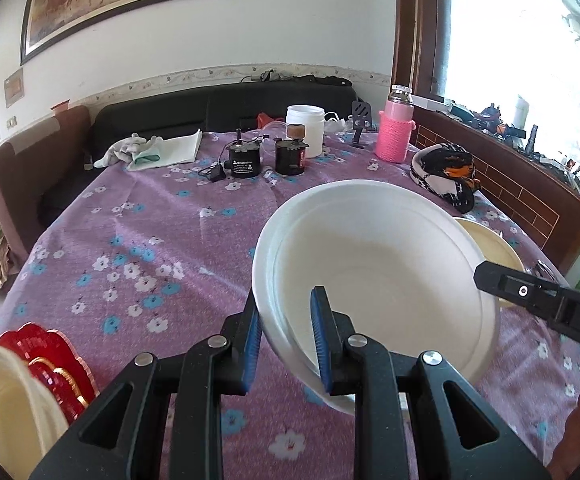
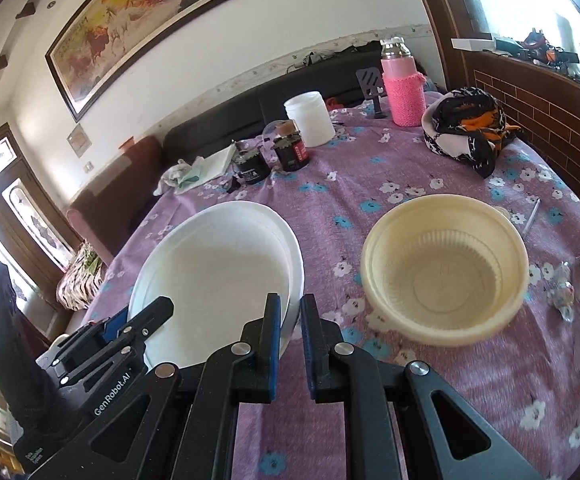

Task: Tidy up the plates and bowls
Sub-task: 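Lift the white basin with the right tool and carry it toward the stack, then lower the white basin onto the beige bowl on the stack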

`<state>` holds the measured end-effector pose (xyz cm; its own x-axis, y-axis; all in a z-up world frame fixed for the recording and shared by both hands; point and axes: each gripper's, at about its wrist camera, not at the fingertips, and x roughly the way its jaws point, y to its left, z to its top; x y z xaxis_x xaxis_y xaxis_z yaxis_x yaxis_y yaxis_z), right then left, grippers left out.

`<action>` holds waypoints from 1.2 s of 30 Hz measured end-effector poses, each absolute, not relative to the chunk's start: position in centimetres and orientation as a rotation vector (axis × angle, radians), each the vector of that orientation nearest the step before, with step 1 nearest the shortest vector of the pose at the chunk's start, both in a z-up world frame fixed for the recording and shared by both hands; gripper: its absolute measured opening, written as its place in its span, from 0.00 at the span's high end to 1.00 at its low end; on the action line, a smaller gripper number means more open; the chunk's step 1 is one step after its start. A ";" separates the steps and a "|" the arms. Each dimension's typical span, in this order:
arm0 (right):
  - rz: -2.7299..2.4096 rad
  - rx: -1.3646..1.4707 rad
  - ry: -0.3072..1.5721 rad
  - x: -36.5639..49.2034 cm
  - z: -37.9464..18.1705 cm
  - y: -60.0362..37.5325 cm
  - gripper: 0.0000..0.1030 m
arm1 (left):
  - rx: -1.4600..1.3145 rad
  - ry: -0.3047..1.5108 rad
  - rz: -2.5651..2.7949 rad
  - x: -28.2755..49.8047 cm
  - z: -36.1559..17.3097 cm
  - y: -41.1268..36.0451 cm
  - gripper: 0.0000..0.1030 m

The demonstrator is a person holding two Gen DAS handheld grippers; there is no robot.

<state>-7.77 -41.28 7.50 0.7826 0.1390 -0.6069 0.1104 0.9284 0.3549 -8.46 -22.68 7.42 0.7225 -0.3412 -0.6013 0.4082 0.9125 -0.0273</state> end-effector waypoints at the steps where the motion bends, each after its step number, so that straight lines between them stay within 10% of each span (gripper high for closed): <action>1: 0.017 0.384 0.673 -8.2 7.7 -41.0 0.89 | 0.111 0.638 -0.413 -8.8 7.5 -22.4 0.79; 36: 0.207 0.287 0.664 -14.0 13.2 -28.6 0.87 | -0.009 0.496 -0.292 -18.5 12.7 -8.3 0.70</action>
